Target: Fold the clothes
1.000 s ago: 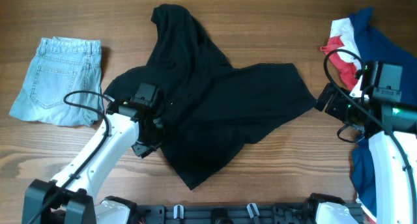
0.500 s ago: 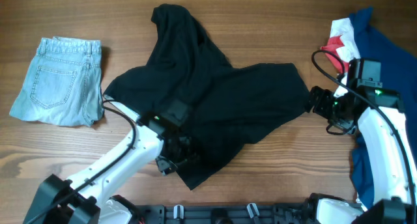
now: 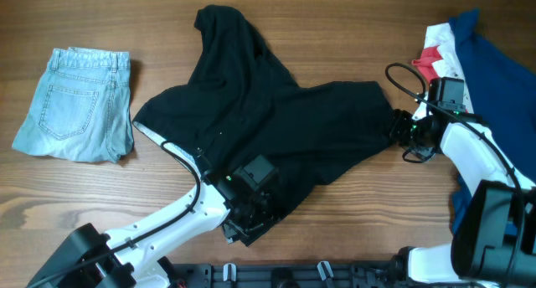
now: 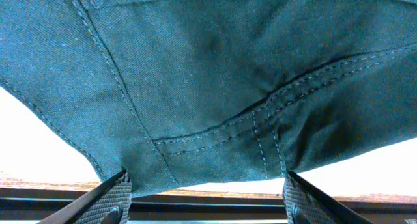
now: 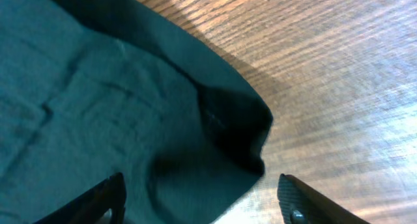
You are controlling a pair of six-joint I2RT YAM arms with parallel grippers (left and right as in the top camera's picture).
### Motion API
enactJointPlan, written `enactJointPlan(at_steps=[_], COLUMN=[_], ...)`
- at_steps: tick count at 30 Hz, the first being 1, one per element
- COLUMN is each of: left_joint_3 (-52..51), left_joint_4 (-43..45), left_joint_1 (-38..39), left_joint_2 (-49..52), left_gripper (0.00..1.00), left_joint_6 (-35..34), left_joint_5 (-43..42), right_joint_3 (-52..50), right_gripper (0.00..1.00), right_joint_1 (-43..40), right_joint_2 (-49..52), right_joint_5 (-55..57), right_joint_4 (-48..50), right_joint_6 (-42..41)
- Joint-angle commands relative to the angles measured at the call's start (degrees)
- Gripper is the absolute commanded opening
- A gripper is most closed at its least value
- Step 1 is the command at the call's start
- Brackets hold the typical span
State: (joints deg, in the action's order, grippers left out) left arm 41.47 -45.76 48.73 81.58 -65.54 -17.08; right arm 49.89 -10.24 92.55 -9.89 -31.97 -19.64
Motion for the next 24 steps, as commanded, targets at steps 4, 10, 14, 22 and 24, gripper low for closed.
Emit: enactJointPlan(at_steps=[4, 10, 14, 22, 24], left_joint_3=[-0.72, -0.72, -0.72, -0.72, -0.72], left_joint_4=[-0.07, -0.55, -1.86, -3.17, -3.06], left_joint_1=[0.31, 0.31, 0.31, 4.42, 5.97], left_joint_2=[0.35, 0.35, 0.35, 0.35, 0.35], left_gripper=[0.76, 0.78, 0.77, 0.87, 0.85], left_joint_6=[-1.38, -1.33, 2.58, -1.27, -5.40], left_joint_5=[-0.76, -4.42, -11.06, -12.41, -10.38], right_joint_3=[-0.26, 2.25, 5.38, 5.33, 5.33], right_gripper=[0.16, 0.04, 0.04, 0.04, 0.04], right_joint_1=[0.13, -0.81, -3.41, -5.97, -5.97], right_joint_2=[2.10, -0.63, -5.77, -11.13, -11.13], right_joint_5=[-0.52, 7.85, 19.71, 18.40, 17.55], right_joint_4=[1.16, -2.69, -12.70, -15.19, -15.21], right_joint_6=[0.17, -2.60, -9.55, -8.85, -8.79])
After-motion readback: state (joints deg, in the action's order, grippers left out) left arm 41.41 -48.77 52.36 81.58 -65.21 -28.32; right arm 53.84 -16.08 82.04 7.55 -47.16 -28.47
